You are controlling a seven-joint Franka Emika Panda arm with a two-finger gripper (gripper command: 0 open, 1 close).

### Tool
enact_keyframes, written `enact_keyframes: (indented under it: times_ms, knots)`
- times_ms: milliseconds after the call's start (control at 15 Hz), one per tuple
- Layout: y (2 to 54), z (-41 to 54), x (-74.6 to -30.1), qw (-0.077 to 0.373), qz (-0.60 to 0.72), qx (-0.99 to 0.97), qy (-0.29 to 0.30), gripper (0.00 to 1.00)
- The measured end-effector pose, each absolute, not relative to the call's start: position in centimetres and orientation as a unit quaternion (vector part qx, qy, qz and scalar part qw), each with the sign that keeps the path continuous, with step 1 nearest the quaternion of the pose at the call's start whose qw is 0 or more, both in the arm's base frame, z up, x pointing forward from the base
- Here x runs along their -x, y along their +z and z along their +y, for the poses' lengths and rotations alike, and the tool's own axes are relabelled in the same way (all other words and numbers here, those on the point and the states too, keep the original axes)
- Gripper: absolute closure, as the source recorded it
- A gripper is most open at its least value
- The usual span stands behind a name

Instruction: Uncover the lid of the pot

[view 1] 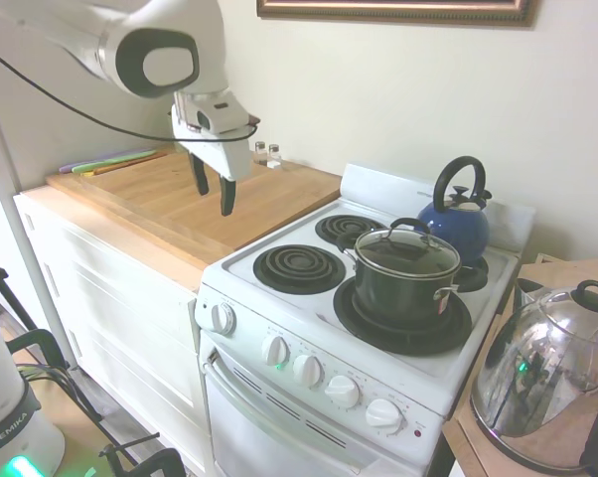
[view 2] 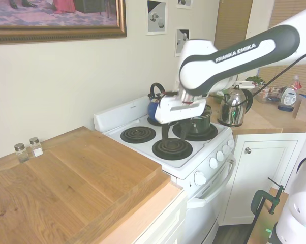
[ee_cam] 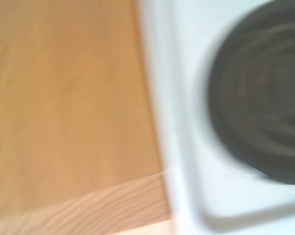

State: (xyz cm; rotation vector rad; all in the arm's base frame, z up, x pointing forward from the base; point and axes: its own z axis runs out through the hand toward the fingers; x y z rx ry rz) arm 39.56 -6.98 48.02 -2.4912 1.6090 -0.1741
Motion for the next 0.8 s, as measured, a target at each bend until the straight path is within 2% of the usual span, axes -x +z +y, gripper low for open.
enact_keyframes:
  times_ms: [267,533,800]
  knots:
    - [49.8,-16.4,-40.0,0.090,0.643,0.757,-0.082,0.00]
    - [51.1,-24.1,-43.4,0.084,0.724,0.677,-0.102,0.00]
    - [51.0,-30.9,-47.2,0.046,0.791,0.600,-0.108,0.00]
